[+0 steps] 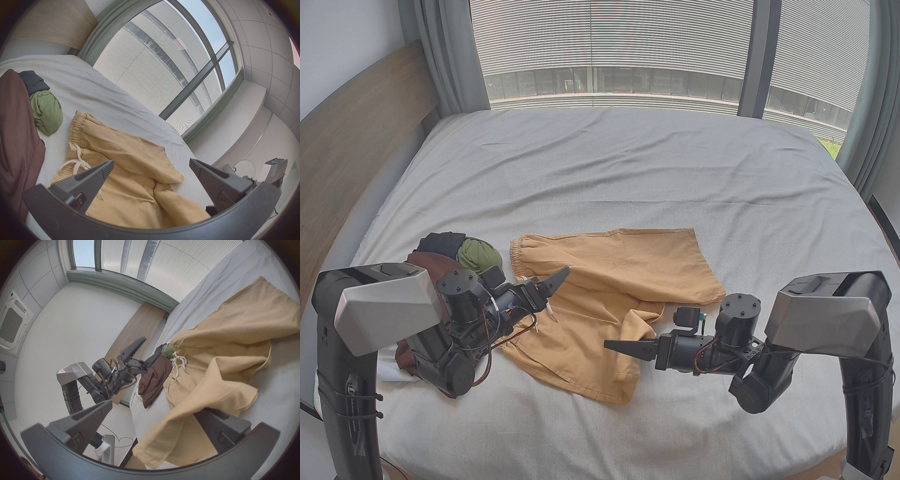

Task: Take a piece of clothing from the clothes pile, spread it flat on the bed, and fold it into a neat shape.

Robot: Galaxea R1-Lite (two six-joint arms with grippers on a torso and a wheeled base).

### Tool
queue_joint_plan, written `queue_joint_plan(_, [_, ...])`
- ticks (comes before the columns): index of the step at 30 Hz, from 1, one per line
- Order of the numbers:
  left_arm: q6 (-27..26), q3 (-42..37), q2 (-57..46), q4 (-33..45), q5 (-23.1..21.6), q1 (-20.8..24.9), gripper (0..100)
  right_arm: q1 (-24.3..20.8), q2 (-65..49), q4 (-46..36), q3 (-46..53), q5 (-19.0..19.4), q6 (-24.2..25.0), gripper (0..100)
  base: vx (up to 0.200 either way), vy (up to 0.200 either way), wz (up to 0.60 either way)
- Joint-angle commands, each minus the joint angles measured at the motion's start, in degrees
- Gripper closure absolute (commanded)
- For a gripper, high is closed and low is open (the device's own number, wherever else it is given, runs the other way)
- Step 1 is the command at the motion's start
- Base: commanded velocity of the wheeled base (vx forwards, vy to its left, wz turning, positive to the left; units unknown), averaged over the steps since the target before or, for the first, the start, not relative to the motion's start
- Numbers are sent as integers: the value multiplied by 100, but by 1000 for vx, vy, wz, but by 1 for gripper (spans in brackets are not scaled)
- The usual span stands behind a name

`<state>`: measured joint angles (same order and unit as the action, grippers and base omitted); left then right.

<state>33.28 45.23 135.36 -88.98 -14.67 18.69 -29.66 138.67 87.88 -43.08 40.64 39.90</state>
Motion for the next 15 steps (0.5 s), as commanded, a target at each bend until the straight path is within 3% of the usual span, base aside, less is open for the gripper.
queue_joint_plan(1, [3, 30, -1, -5, 8, -23, 0, -189, 512, -8, -297, -21, 35, 0, 0, 0, 0])
queue_joint_plan(12, [3, 39, 25, -5, 16, -32, 0, -391, 723, 36, -350, -57, 123, 0, 0, 0, 0])
queue_joint_plan(15, [3, 39, 34, -5, 16, -41, 0, -295, 705, 36, -201, -294, 115, 0, 0, 0, 0])
